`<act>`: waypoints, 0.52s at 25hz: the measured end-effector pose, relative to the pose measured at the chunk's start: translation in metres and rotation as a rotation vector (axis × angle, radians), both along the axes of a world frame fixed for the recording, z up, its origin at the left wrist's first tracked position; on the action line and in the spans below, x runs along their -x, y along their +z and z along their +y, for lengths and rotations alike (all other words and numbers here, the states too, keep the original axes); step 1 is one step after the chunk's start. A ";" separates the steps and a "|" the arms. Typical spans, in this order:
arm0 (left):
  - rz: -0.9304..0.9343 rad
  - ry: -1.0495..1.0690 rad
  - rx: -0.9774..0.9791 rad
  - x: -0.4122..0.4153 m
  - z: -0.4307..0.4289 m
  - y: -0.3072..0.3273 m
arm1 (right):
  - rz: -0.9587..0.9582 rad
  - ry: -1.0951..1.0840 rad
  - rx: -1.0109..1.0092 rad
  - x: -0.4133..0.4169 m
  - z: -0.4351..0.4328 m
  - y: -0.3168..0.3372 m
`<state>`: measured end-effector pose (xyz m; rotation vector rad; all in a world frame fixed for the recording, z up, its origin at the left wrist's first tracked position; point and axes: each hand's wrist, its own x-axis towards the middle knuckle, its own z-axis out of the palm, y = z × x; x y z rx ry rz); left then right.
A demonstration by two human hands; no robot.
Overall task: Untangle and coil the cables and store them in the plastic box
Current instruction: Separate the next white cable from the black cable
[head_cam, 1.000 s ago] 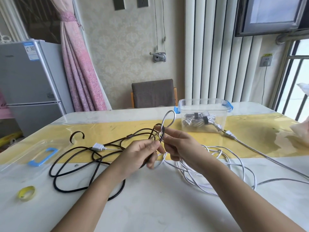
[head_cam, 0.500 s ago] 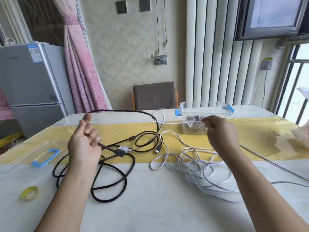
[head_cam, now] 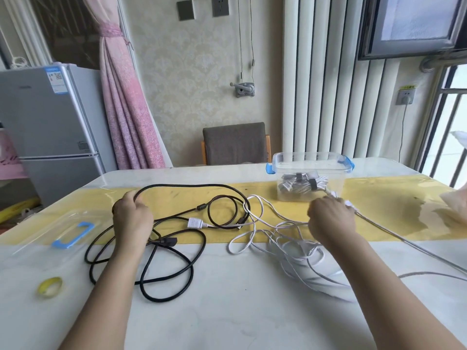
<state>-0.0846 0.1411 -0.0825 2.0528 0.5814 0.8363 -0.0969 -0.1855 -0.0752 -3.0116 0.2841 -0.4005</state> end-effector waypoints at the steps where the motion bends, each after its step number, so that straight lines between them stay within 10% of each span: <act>1: 0.055 0.050 -0.176 0.002 -0.003 -0.003 | -0.069 0.099 -0.002 -0.002 0.009 -0.003; 7: -0.273 -0.441 -0.827 -0.002 -0.073 -0.011 | 0.028 0.550 -0.316 -0.003 0.059 -0.028; 13: 0.028 -0.832 -0.822 -0.014 -0.092 -0.051 | 0.054 0.372 -0.336 -0.023 0.066 -0.048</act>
